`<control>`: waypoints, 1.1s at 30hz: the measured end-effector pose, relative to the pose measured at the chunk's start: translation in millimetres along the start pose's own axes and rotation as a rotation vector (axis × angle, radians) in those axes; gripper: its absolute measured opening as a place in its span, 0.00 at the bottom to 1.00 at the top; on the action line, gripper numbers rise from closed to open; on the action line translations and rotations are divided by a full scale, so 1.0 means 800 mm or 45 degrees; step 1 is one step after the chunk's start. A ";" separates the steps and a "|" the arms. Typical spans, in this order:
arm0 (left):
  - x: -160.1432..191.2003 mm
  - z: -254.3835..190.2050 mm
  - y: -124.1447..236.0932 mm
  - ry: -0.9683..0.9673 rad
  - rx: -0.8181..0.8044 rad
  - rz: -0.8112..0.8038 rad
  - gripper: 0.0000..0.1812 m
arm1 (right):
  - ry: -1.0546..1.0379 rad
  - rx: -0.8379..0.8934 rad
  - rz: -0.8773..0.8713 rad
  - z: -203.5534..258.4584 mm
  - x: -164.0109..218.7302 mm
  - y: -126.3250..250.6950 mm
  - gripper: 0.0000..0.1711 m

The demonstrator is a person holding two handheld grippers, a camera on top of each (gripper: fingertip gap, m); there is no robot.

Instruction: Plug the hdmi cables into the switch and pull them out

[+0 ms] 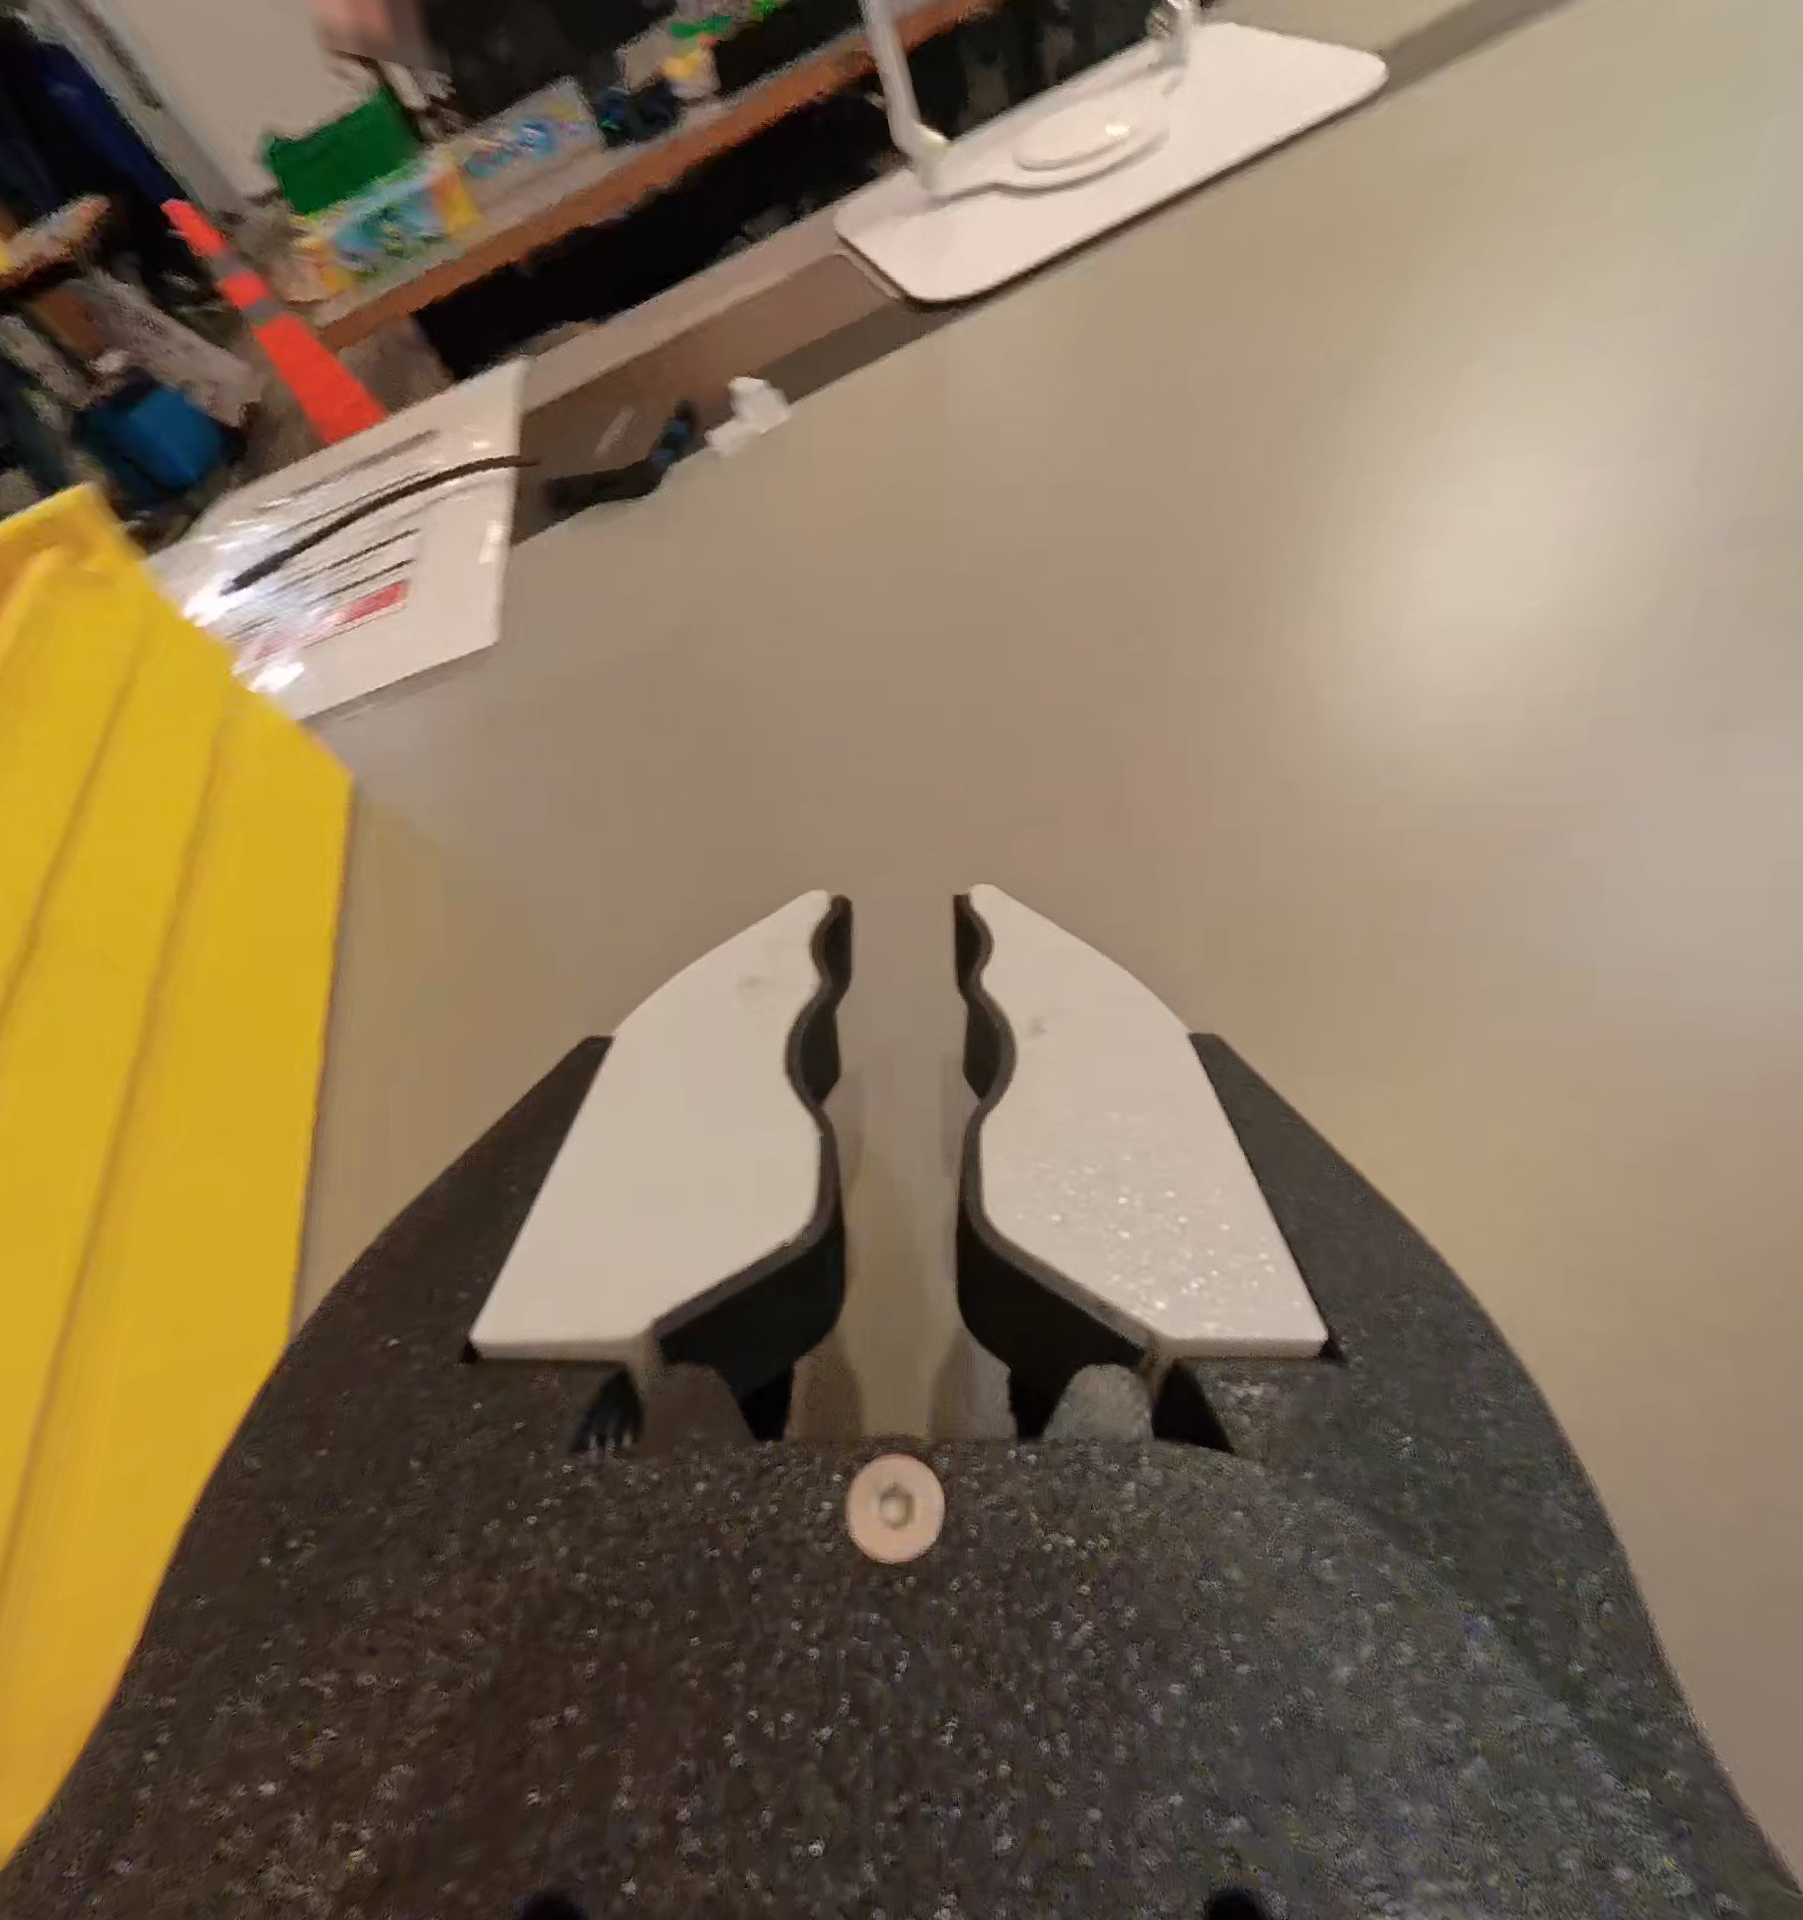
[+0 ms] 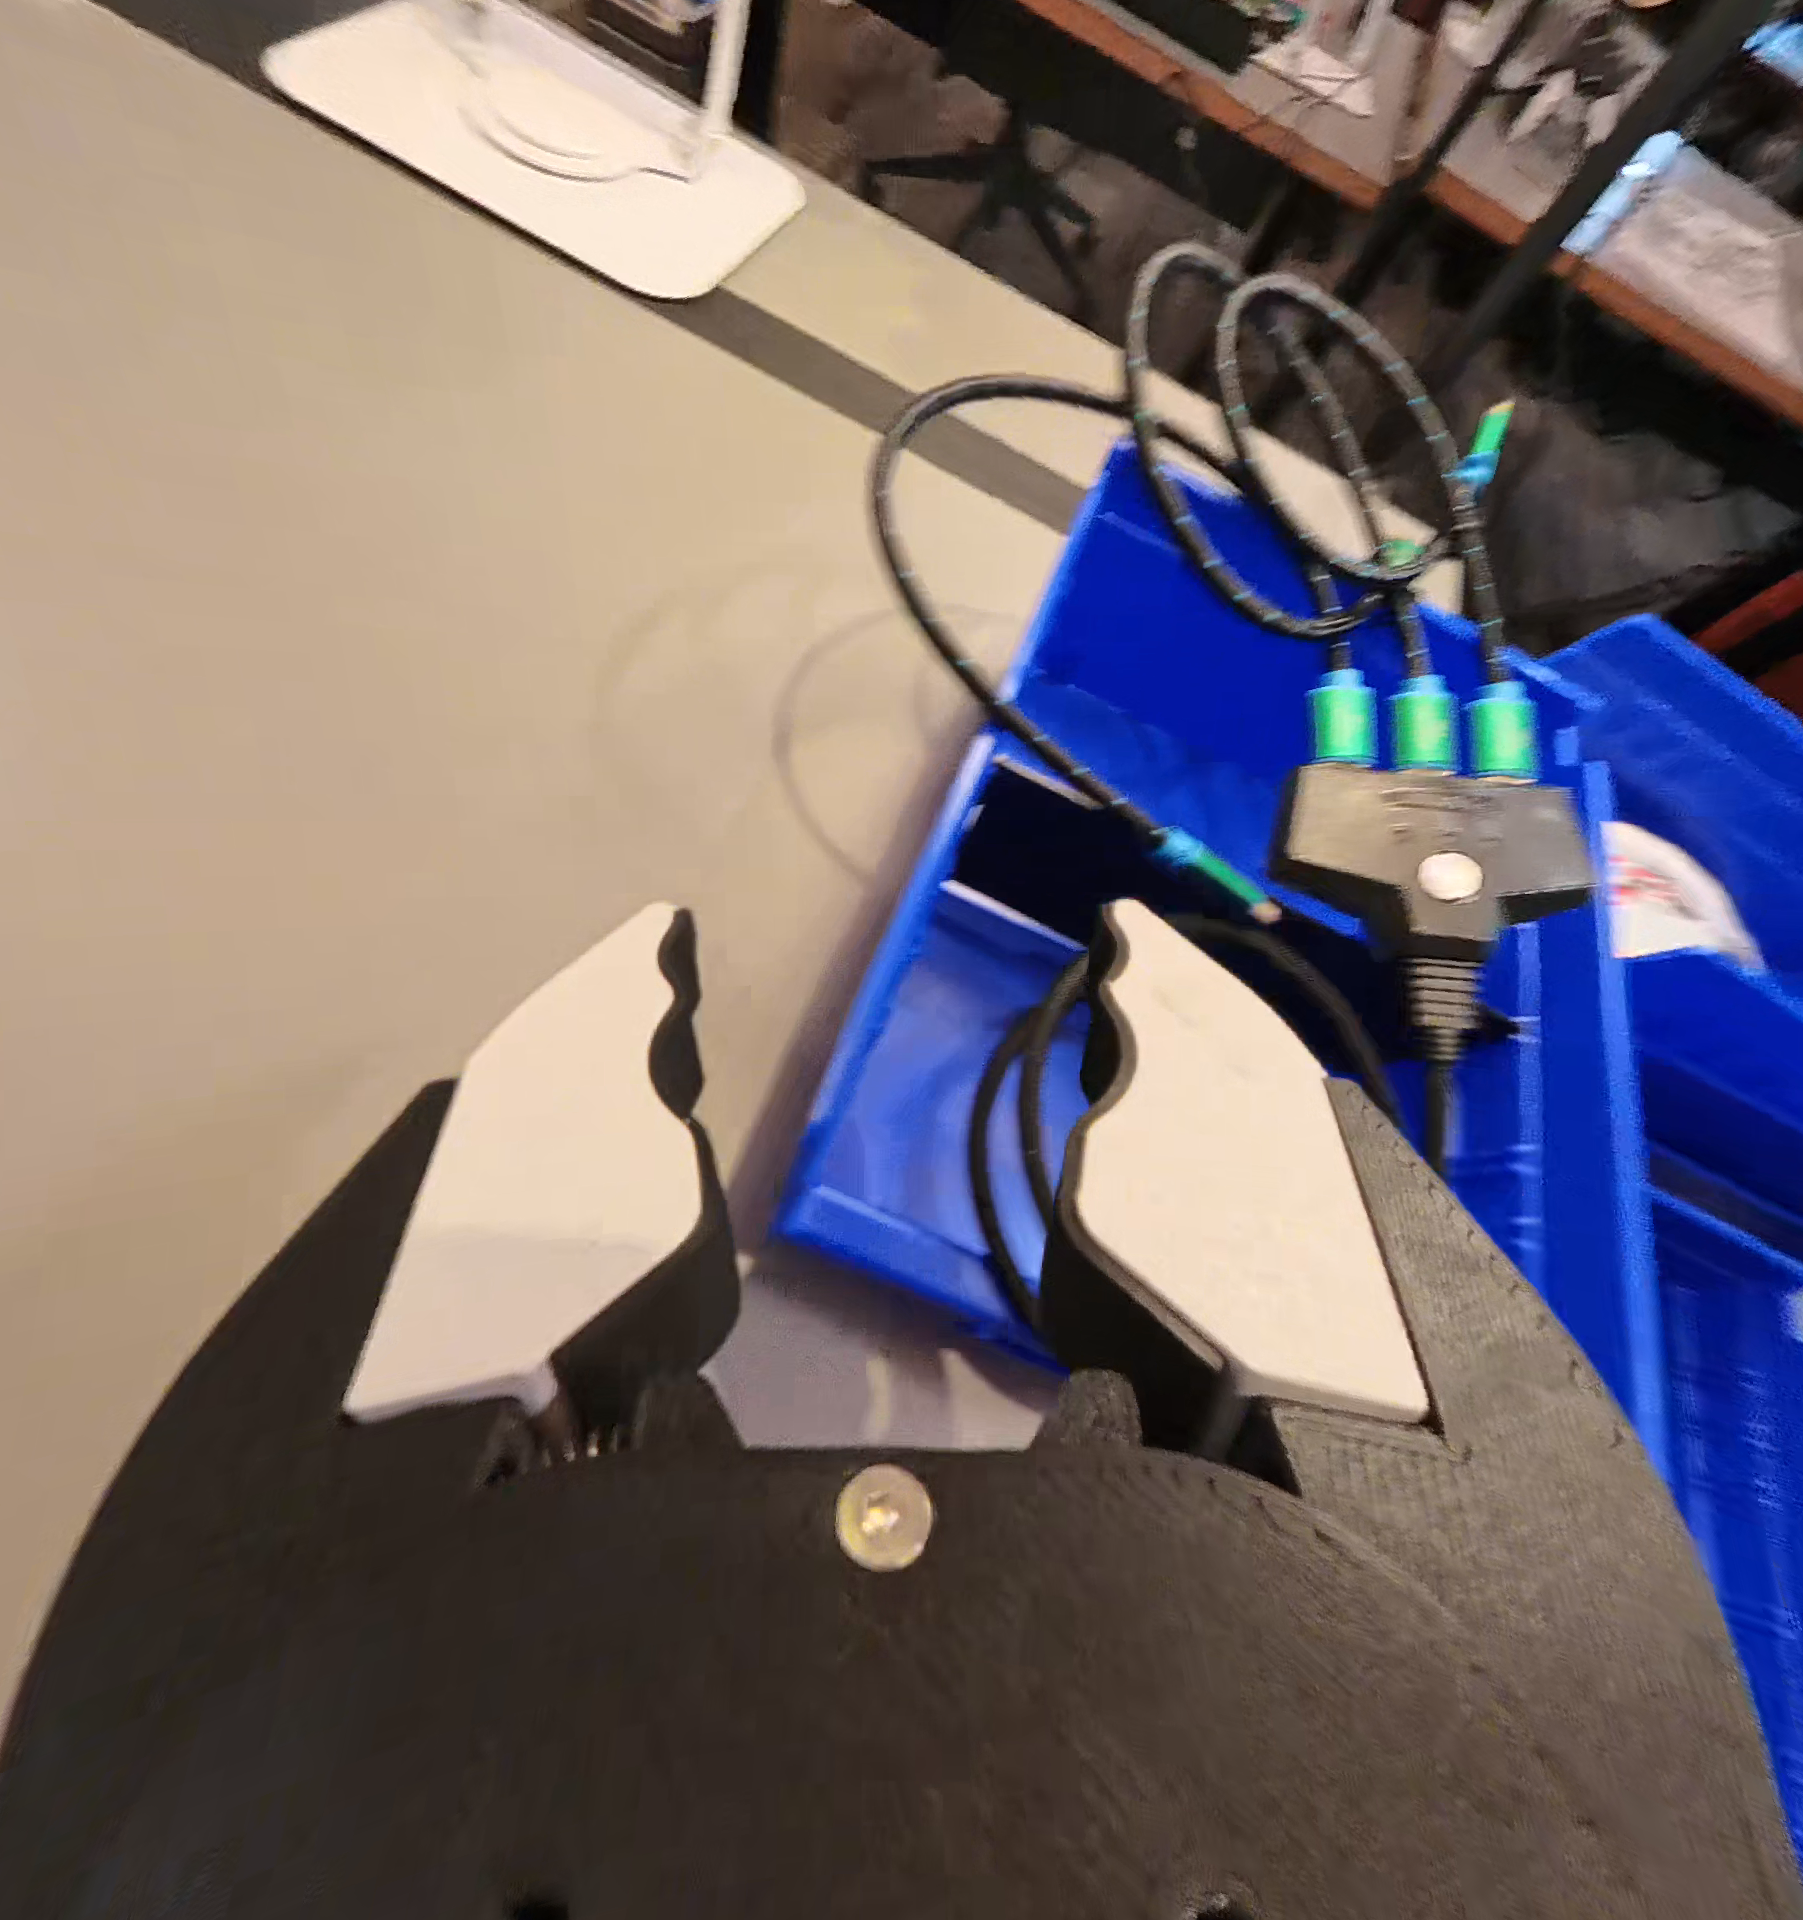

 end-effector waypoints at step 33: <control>0.058 0.118 0.103 0.240 -0.427 0.010 0.02 | -0.083 0.196 -0.020 0.033 0.059 -0.049 0.04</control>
Point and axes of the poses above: each gripper's, where its closed fingertips meet, y back along the fingers, x out of its underside, z = x × y across the jaws, the point moved 7 cm from there along y, back along the fingers, and after that the axes turned 10 degrees about x, right-handed, at the moved point
